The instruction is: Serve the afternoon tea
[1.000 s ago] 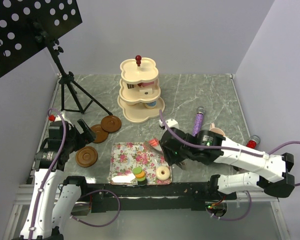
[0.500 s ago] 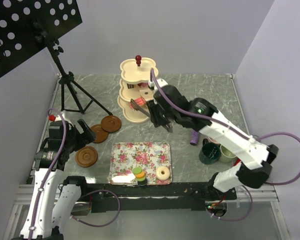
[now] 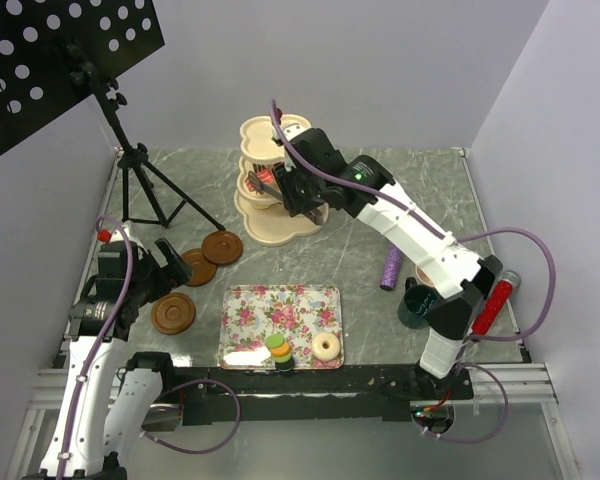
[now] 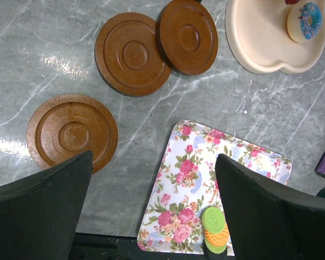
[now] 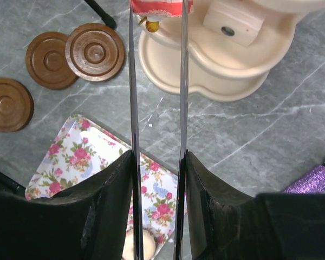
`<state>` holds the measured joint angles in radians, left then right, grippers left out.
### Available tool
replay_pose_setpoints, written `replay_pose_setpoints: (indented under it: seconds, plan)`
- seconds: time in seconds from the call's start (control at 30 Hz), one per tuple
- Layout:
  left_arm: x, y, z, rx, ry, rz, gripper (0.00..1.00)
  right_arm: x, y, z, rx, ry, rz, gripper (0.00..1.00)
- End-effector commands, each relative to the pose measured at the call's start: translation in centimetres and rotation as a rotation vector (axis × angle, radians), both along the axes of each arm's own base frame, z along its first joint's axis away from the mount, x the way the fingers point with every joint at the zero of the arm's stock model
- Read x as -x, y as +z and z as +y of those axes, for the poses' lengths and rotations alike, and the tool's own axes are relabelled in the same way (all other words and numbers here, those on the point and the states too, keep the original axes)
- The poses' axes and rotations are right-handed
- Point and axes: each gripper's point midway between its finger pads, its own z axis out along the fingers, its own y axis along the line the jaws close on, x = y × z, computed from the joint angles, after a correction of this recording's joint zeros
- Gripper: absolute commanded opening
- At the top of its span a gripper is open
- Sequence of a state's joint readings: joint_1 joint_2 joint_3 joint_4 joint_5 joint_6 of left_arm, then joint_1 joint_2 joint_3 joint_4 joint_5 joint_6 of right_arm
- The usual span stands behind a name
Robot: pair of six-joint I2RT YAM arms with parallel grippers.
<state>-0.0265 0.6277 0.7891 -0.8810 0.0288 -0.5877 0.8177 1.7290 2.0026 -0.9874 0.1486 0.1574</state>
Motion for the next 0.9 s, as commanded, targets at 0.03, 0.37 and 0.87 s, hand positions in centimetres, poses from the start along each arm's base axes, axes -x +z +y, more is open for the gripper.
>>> replay_pose_setpoints:
  seconds: [0.03, 0.37, 0.87]
  plan:
    - [-0.4, -0.1, 0.0, -0.002, -0.007, 0.004, 1.0, -2.2, 2.6, 0.6, -0.05, 0.0, -0.076, 0.32]
    - [-0.4, -0.5, -0.2, 0.001, -0.022, 0.022, 1.0, -3.3, 0.5, 1.5, -0.015, 0.001, -0.044, 0.33]
    - [-0.5, -0.5, -0.3, 0.002, -0.028, 0.025, 1.0, -3.7, -1.1, 1.4, 0.03, -0.019, -0.015, 0.42]
